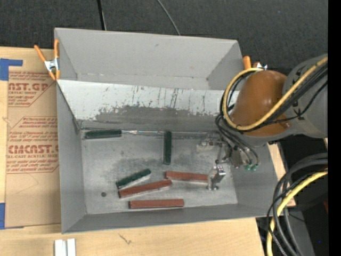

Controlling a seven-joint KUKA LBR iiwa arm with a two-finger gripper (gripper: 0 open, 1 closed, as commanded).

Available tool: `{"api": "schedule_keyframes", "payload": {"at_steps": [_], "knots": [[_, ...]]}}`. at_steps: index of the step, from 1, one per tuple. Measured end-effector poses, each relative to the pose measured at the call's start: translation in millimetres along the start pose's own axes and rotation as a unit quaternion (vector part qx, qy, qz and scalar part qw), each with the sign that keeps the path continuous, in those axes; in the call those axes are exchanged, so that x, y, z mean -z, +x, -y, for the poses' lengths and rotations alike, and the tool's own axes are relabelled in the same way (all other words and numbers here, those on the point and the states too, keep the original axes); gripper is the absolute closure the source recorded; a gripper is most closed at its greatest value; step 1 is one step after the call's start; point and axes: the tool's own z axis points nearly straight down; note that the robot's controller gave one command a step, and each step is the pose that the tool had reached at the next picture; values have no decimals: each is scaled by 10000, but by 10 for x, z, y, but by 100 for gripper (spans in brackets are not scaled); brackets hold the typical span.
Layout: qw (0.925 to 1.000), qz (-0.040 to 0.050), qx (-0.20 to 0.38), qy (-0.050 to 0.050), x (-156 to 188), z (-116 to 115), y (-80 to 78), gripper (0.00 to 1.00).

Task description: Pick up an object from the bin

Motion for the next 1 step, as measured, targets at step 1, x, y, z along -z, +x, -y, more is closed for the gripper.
{"api": "schedule_keyframes", "payload": {"at_steps": [1], "knots": [[9984,60,567,7,-648,-176,-129,100]]}}
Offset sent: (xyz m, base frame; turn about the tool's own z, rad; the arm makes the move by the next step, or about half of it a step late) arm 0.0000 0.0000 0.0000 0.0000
